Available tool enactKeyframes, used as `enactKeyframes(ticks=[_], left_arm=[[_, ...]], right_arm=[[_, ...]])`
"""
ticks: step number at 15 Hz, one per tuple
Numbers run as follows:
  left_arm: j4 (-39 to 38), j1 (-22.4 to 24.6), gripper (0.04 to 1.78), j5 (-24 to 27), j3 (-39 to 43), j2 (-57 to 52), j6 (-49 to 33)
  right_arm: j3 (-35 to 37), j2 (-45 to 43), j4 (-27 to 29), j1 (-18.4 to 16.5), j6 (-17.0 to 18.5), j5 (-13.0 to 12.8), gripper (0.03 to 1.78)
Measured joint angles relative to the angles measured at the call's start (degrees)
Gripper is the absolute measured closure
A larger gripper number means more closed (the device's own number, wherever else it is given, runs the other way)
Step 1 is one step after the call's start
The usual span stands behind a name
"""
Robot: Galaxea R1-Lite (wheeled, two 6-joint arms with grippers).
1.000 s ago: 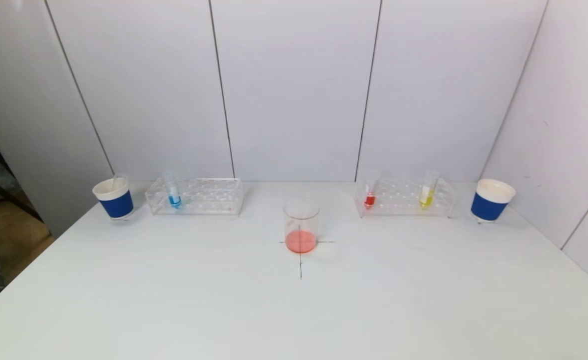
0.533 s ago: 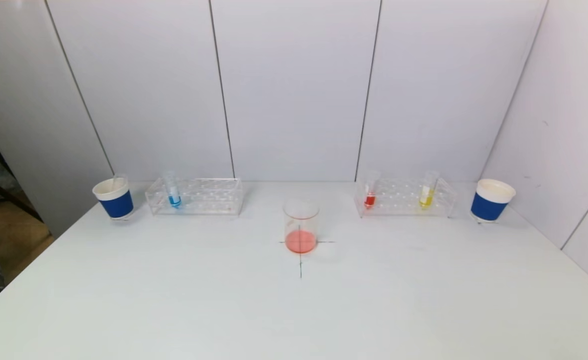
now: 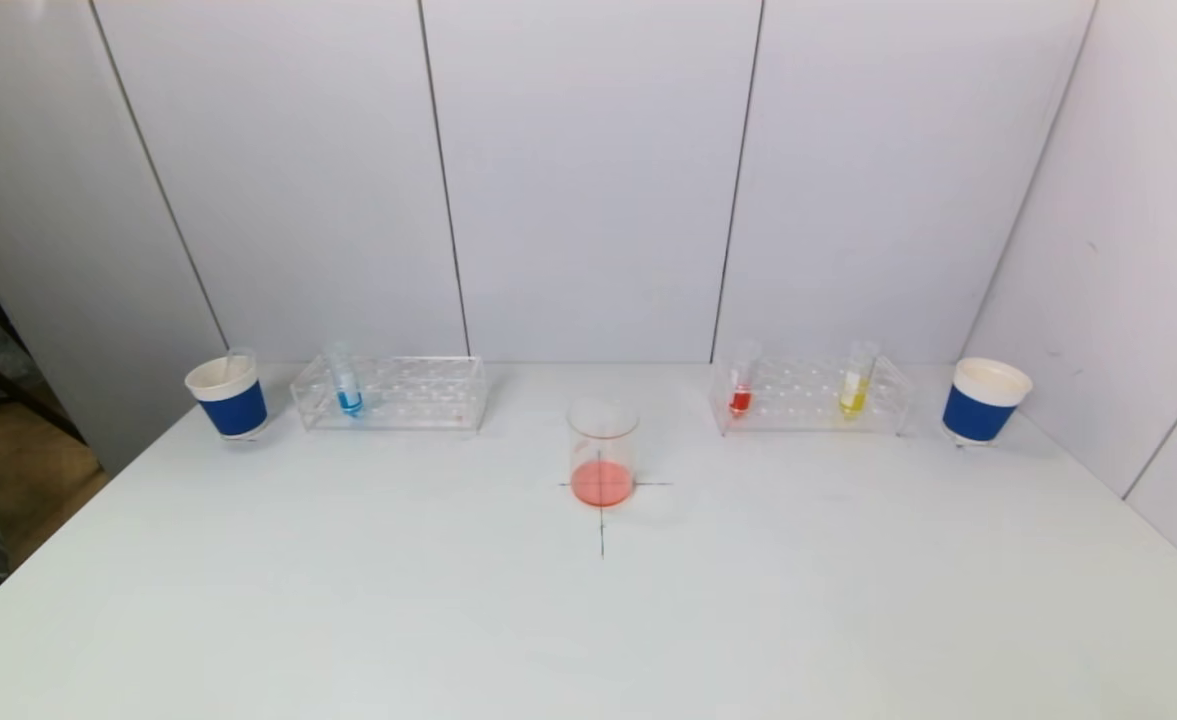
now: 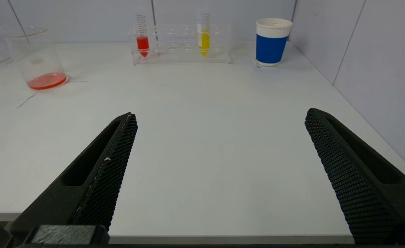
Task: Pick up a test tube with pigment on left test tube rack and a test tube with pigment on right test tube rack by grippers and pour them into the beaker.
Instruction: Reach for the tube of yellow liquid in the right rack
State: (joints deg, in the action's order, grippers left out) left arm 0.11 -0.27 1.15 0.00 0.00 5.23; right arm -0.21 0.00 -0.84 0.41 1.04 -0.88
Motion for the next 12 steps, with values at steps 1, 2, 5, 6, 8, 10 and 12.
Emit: enactKeyframes(ticks=[1, 2, 5, 6, 8, 10, 12], left_arm=[[0.0, 0.0, 0.06, 0.0, 0.0, 0.0, 0.0], [-0.01, 0.0, 0.06, 0.0, 0.0, 0.0, 0.02], [0.0, 0.0, 0.06, 0.0, 0.0, 0.0, 0.0], [0.0, 0.0, 0.06, -0.02, 0.0, 0.0, 0.02], [0.0, 0.0, 0.06, -0.02, 0.0, 0.0, 0.0], [0.0, 0.0, 0.06, 0.0, 0.0, 0.0, 0.02], [0.0, 0.0, 0.06, 0.04, 0.0, 0.0, 0.02]], right_arm=[[-0.95, 0.0, 0.22, 0.0, -0.22, 0.59, 0.04], [-2.9, 0.18, 0.66, 0.0, -0.24, 1.18, 0.04], [-12.82, 4.6, 0.91, 0.1, -0.41, 1.89, 0.04], [-16.32, 7.46, 0.73, 0.11, -0.49, 1.95, 0.04], [-23.55, 14.87, 0.43, 0.21, -0.74, 2.13, 0.04], [-30.57, 23.95, -0.1, 0.22, -1.15, 2.28, 0.04], [-36.28, 33.71, -2.24, 0.22, -1.44, 2.33, 0.04]])
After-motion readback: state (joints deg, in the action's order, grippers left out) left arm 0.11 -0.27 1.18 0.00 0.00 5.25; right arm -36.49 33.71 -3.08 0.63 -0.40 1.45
